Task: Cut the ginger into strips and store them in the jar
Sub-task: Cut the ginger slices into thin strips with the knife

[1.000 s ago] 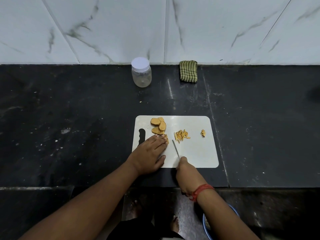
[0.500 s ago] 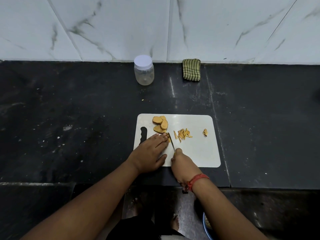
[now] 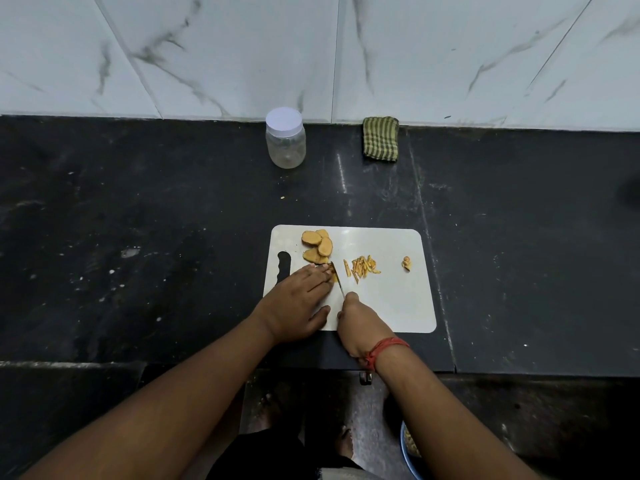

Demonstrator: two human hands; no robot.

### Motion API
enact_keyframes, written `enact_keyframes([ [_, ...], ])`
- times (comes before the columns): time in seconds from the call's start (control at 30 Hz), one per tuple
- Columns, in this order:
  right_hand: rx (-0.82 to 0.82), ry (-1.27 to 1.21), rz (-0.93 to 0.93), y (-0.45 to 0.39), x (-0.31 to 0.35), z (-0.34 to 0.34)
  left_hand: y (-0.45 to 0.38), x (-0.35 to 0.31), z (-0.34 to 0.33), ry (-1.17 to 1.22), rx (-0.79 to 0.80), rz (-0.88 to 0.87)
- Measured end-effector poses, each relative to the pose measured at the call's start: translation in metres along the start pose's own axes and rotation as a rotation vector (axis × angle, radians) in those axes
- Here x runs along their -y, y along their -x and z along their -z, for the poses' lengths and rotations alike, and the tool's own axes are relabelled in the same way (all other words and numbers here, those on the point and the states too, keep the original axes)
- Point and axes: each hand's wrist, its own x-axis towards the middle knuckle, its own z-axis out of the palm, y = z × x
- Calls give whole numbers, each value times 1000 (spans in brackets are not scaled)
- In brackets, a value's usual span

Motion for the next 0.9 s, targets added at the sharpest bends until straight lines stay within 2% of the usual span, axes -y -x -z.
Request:
enact_keyframes([
  [0.53,21,-28,-13,19,-9,-8,0,-1,0,-41,-26,-5],
  [0.9,-41,-23,-32,22,-25,-4,1,0,-3,-45,-47,-6],
])
